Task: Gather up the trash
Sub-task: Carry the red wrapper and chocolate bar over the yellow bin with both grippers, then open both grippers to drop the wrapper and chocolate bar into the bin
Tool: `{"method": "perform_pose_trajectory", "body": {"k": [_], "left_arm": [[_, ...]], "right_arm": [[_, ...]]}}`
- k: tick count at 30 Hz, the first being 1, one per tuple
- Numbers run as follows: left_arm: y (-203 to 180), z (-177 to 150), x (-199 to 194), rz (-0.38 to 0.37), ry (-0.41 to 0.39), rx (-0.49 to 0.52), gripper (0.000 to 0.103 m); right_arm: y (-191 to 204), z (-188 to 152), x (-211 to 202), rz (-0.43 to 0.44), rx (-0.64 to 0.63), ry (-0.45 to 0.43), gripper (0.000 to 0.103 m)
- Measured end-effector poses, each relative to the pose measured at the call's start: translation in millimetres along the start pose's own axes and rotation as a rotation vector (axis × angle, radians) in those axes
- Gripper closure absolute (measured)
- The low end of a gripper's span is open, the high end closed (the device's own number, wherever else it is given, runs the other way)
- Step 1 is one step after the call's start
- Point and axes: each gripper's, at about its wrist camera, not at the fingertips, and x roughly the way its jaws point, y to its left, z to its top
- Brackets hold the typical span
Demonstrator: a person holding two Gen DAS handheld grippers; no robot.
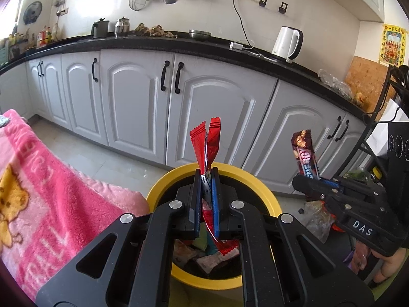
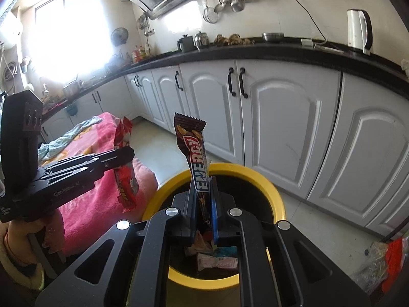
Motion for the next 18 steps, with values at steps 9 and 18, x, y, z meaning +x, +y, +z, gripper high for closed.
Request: {"method": "perform_pose_trajectory", "body": {"k": [9, 18], "left_arm": [[7.8, -16.8, 19.4, 0.0, 0.044, -0.021, 0.1], [13.2, -26.2, 33.0, -0.016, 0.085, -0.044, 0.099]], "right_arm": [[2.9, -19.8, 28.6, 0.002, 0.007, 0.094, 0.094], [1.4, -32.5, 43.8, 0.005, 0.035, 0.162, 0.094]]}}
